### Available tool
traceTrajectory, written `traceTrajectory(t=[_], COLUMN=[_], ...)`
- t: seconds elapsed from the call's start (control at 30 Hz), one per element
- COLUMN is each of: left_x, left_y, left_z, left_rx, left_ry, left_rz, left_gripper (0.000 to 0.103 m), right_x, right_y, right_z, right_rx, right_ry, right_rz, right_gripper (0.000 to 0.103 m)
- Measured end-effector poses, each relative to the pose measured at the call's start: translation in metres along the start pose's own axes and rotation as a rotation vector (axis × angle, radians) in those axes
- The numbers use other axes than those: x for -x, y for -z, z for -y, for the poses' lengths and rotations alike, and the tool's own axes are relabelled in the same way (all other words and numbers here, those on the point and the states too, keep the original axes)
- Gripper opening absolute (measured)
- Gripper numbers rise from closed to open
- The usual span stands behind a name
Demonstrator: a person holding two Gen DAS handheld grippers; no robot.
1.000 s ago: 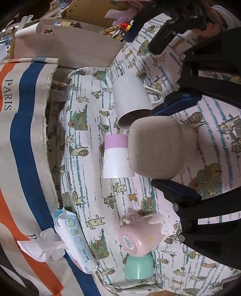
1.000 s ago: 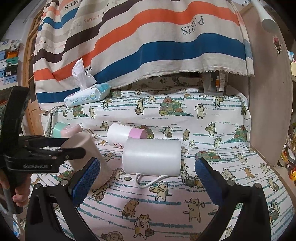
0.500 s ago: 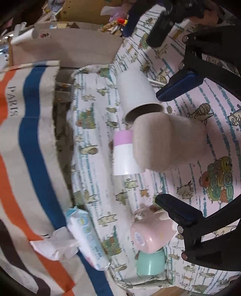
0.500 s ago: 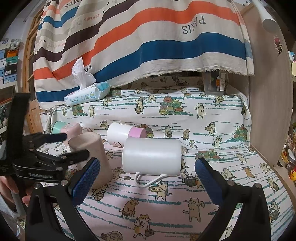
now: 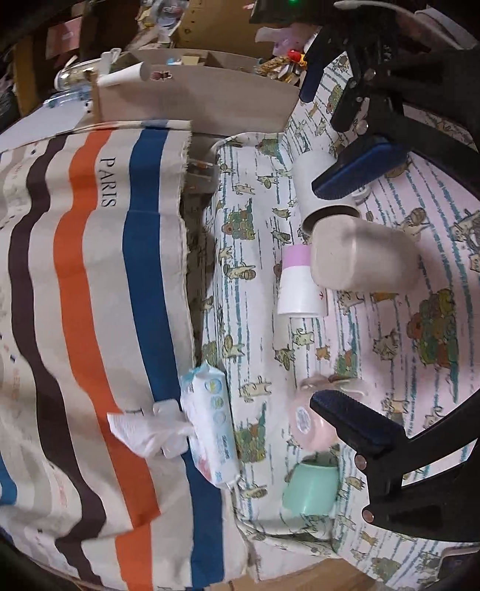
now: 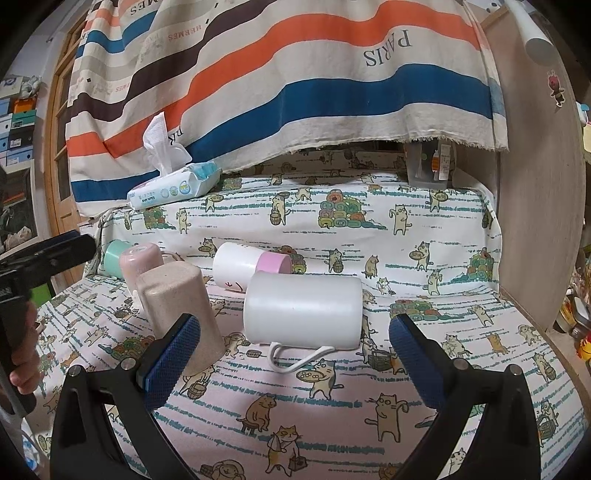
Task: Flip cup upside down
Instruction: 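Lower the beige cup rim-down onto the cloth and open the left gripper, then withdraw the left gripper up and away from the beige cup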
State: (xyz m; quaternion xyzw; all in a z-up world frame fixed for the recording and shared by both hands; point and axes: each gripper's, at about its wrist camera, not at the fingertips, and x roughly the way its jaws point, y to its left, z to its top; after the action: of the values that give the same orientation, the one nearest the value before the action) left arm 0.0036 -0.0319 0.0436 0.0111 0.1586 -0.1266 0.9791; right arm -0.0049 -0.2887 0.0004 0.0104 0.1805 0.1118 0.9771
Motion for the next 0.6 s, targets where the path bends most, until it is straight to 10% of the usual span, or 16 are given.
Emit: traceTrajectory(t=[0.6], left_x=[0.012], left_y=[0.048], left_z=[-0.047], left_rx=[0.091], left_ry=[-0.069], left_rz=[0.014], left_gripper=[0.102], right_x=[0.003], right_y=[-0.001], right_z=[-0.003], right_rx=[0.020], right_ry=[0.001], right_rz=[0.012], right_gripper=[0.103])
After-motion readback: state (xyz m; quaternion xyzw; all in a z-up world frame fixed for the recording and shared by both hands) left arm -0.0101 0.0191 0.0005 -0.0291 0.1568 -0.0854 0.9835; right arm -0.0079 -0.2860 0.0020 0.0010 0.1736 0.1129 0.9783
